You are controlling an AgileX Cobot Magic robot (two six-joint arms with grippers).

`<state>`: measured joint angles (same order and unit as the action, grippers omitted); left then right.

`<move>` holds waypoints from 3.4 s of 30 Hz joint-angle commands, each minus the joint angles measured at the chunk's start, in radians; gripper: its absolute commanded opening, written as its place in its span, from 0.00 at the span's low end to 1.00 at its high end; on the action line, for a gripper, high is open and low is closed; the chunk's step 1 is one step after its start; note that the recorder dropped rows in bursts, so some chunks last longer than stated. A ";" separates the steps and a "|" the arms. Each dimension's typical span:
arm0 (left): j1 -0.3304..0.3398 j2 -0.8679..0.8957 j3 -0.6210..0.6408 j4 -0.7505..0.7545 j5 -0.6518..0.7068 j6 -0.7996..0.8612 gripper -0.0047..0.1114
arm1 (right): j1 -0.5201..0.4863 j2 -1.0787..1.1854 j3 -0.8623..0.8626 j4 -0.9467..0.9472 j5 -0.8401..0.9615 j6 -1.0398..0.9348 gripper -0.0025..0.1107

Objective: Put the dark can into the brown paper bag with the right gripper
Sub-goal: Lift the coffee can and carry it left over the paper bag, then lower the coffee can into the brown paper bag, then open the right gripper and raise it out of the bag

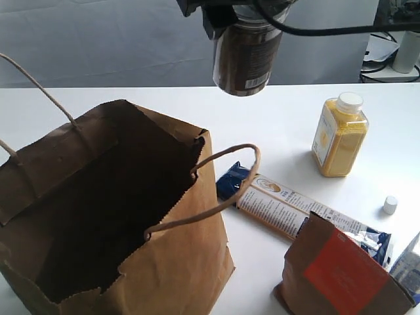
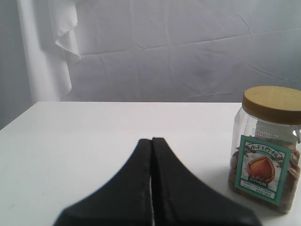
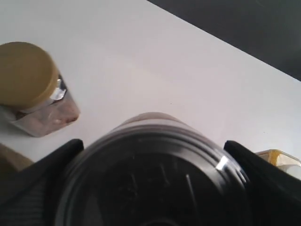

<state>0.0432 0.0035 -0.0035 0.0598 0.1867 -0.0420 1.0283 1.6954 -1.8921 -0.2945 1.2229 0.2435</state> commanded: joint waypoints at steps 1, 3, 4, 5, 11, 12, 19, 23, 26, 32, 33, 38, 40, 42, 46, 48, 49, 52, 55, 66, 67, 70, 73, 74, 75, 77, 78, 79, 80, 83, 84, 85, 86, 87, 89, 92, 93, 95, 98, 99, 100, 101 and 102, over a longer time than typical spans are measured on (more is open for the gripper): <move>-0.006 -0.003 0.004 0.003 -0.007 -0.004 0.04 | 0.075 -0.105 0.050 -0.028 -0.067 0.027 0.02; -0.006 -0.003 0.004 0.003 -0.007 -0.004 0.04 | 0.116 -0.132 0.052 -0.028 -0.071 0.034 0.02; -0.006 -0.003 0.004 0.003 -0.007 -0.004 0.04 | 0.132 -0.140 0.052 -0.028 -0.071 0.034 0.02; -0.006 -0.003 0.004 0.003 -0.007 -0.004 0.04 | 0.152 -0.147 0.052 -0.033 -0.073 0.034 0.02; -0.006 -0.003 0.004 0.003 -0.007 -0.004 0.04 | 0.265 -0.155 0.052 -0.046 -0.096 0.051 0.02; -0.006 -0.003 0.004 0.003 -0.007 -0.004 0.04 | 0.281 -0.155 0.052 -0.046 -0.104 0.051 0.02; -0.006 -0.003 0.004 0.003 -0.007 -0.004 0.04 | 0.370 -0.149 0.054 -0.036 -0.127 0.055 0.02; -0.006 -0.003 0.004 0.003 -0.007 -0.004 0.04 | 0.378 -0.115 0.057 -0.005 -0.104 0.055 0.02; -0.006 -0.003 0.004 0.003 -0.007 -0.004 0.04 | 0.378 -0.071 0.057 0.019 -0.098 0.047 0.02; -0.006 -0.003 0.004 0.003 -0.007 -0.004 0.04 | 0.378 0.020 0.057 0.051 -0.098 0.047 0.02; -0.006 -0.003 0.004 0.003 -0.007 -0.004 0.04 | 0.378 0.029 0.057 0.051 -0.098 0.047 0.02; -0.006 -0.003 0.004 0.003 -0.007 -0.004 0.04 | 0.378 0.058 0.057 0.049 -0.098 0.047 0.02; -0.006 -0.003 0.004 0.003 -0.007 -0.004 0.04 | 0.378 0.058 0.057 0.049 -0.095 0.047 0.02; -0.006 -0.003 0.004 0.003 -0.007 -0.004 0.04 | 0.378 0.058 0.057 0.041 -0.073 0.047 0.02; -0.006 -0.003 0.004 0.003 -0.007 -0.004 0.04 | 0.378 0.058 0.084 0.010 -0.048 0.054 0.07; -0.006 -0.003 0.004 0.003 -0.007 -0.004 0.04 | 0.378 0.058 0.117 0.024 -0.070 0.056 0.21; -0.006 -0.003 0.004 0.003 -0.007 -0.004 0.04 | 0.378 0.058 0.132 0.026 -0.082 0.058 0.33; -0.006 -0.003 0.004 0.003 -0.007 -0.004 0.04 | 0.378 0.058 0.139 0.024 -0.100 0.089 0.70; -0.006 -0.003 0.004 0.003 -0.007 -0.004 0.04 | 0.378 0.058 0.139 0.017 -0.101 0.098 0.79; -0.006 -0.003 0.004 0.003 -0.007 -0.004 0.04 | 0.378 0.017 0.139 0.029 -0.097 0.094 0.67; -0.006 -0.003 0.004 0.003 -0.007 -0.004 0.04 | 0.378 0.005 0.139 0.029 -0.101 0.093 0.62; -0.006 -0.003 0.004 0.003 -0.007 -0.004 0.04 | 0.378 -0.046 0.139 0.040 -0.125 0.093 0.38; -0.006 -0.003 0.004 0.003 -0.007 -0.004 0.04 | 0.378 -0.112 0.139 0.047 -0.153 0.093 0.16; -0.006 -0.003 0.004 0.003 -0.007 -0.004 0.04 | 0.378 -0.131 0.139 0.047 -0.161 0.093 0.11; -0.006 -0.003 0.004 0.003 -0.007 -0.004 0.04 | 0.378 -0.155 0.139 0.047 -0.166 0.093 0.05; -0.006 -0.003 0.004 0.003 -0.007 -0.004 0.04 | 0.378 -0.201 0.139 0.038 -0.171 0.093 0.02; -0.006 -0.003 0.004 0.003 -0.007 -0.004 0.04 | 0.378 -0.226 0.139 0.009 -0.164 0.096 0.02; -0.006 -0.003 0.004 0.003 -0.007 -0.004 0.04 | 0.378 -0.248 0.139 -0.024 -0.153 0.102 0.02; -0.006 -0.003 0.004 0.003 -0.007 -0.004 0.04 | 0.378 -0.265 0.139 -0.037 -0.136 0.104 0.02; -0.006 -0.003 0.004 0.003 -0.007 -0.004 0.04 | 0.378 -0.315 0.139 -0.078 -0.072 0.113 0.02; -0.006 -0.003 0.004 0.003 -0.007 -0.004 0.04 | 0.378 -0.329 0.139 -0.096 -0.045 0.122 0.02; -0.006 -0.003 0.004 0.003 -0.007 -0.004 0.04 | 0.378 -0.343 0.139 -0.098 -0.027 0.126 0.02; -0.006 -0.003 0.004 0.003 -0.007 -0.004 0.04 | 0.378 -0.356 0.145 -0.108 -0.020 0.132 0.02; -0.006 -0.003 0.004 0.003 -0.007 -0.004 0.04 | 0.378 -0.383 0.161 -0.130 -0.020 0.143 0.02; -0.006 -0.003 0.004 0.003 -0.007 -0.004 0.04 | 0.378 -0.429 0.210 -0.164 -0.027 0.171 0.02; -0.006 -0.003 0.004 0.003 -0.007 -0.004 0.04 | 0.373 -0.529 0.335 -0.193 -0.053 0.225 0.02; -0.006 -0.003 0.004 0.003 -0.007 -0.004 0.04 | 0.354 -0.569 0.410 -0.191 -0.085 0.245 0.02; -0.006 -0.003 0.004 0.003 -0.007 -0.004 0.04 | 0.309 -0.651 0.520 -0.163 -0.163 0.277 0.02; -0.006 -0.003 0.004 0.003 -0.007 -0.004 0.04 | 0.200 -0.789 0.732 -0.094 -0.297 0.307 0.02; -0.006 -0.003 0.004 0.003 -0.007 -0.004 0.04 | 0.158 -0.833 0.798 -0.069 -0.334 0.306 0.02; -0.006 -0.003 0.004 0.003 -0.007 -0.004 0.04 | 0.123 -0.865 0.862 -0.049 -0.365 0.306 0.02; -0.006 -0.003 0.004 0.003 -0.007 -0.004 0.04 | 0.078 -0.908 0.923 -0.032 -0.399 0.306 0.02; -0.006 -0.003 0.004 0.003 -0.007 -0.004 0.04 | 0.033 -0.949 0.981 -0.014 -0.431 0.306 0.02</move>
<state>0.0432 0.0035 -0.0035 0.0598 0.1867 -0.0420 1.1535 0.8384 -1.0529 -0.3576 0.8909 0.5415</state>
